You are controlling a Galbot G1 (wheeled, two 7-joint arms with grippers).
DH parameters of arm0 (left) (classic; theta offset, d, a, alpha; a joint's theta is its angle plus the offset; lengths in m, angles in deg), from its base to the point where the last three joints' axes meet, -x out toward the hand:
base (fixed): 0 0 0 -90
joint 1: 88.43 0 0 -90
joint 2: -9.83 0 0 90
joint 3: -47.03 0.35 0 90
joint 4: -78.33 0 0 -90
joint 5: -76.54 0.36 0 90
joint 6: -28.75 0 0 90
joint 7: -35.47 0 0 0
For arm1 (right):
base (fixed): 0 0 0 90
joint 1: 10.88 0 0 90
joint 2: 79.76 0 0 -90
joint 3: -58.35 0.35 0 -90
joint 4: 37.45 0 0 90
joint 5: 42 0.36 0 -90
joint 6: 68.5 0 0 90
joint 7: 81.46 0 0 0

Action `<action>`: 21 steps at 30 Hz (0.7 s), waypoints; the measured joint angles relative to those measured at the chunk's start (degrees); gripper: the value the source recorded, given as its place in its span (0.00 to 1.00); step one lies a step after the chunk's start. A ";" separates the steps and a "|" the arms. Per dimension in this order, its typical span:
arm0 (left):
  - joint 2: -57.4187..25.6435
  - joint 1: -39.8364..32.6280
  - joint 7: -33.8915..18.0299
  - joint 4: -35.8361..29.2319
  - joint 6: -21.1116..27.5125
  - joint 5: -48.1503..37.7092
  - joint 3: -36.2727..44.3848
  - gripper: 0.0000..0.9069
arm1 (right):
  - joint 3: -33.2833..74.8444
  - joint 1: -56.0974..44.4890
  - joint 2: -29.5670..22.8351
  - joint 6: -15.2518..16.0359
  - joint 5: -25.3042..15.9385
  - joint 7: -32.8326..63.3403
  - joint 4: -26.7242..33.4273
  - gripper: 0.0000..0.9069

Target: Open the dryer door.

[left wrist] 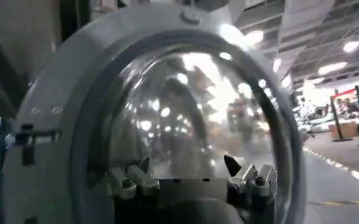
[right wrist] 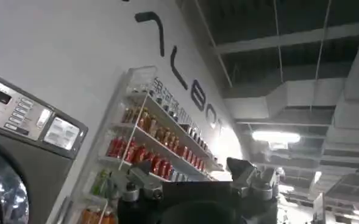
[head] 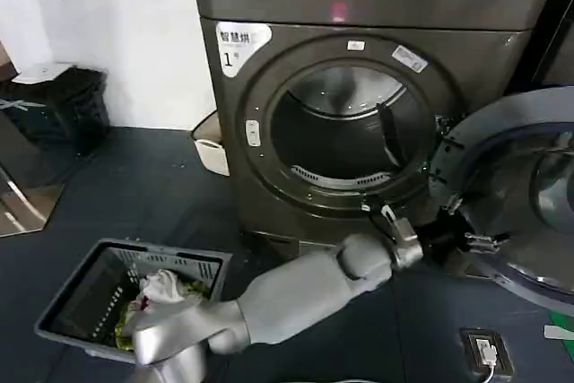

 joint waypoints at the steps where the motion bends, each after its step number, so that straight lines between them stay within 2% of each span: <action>1: 0.00 -0.01 0.04 -0.60 -0.66 -0.19 -0.16 1.00 | 0.00 0.01 0.03 -0.02 -0.01 0.00 0.01 1.00; 3: 0.00 0.18 0.88 -1.97 -2.23 -2.08 -0.18 1.00 | -0.09 0.05 0.16 -0.05 -0.01 0.00 0.01 1.00; 8: -0.74 1.44 0.06 -6.54 -1.87 -3.63 0.79 1.00 | -0.10 0.08 0.69 -0.05 -0.03 -0.03 -0.01 1.00; 16: -14.07 2.80 -0.02 -15.69 -2.26 -2.50 0.18 1.00 | 0.17 0.85 0.76 0.00 -1.47 -0.05 -0.84 1.00; 21: -23.89 4.23 0.25 -23.72 -0.07 -3.96 -1.43 1.00 | 0.80 1.23 0.74 1.77 -1.20 1.90 -1.85 1.00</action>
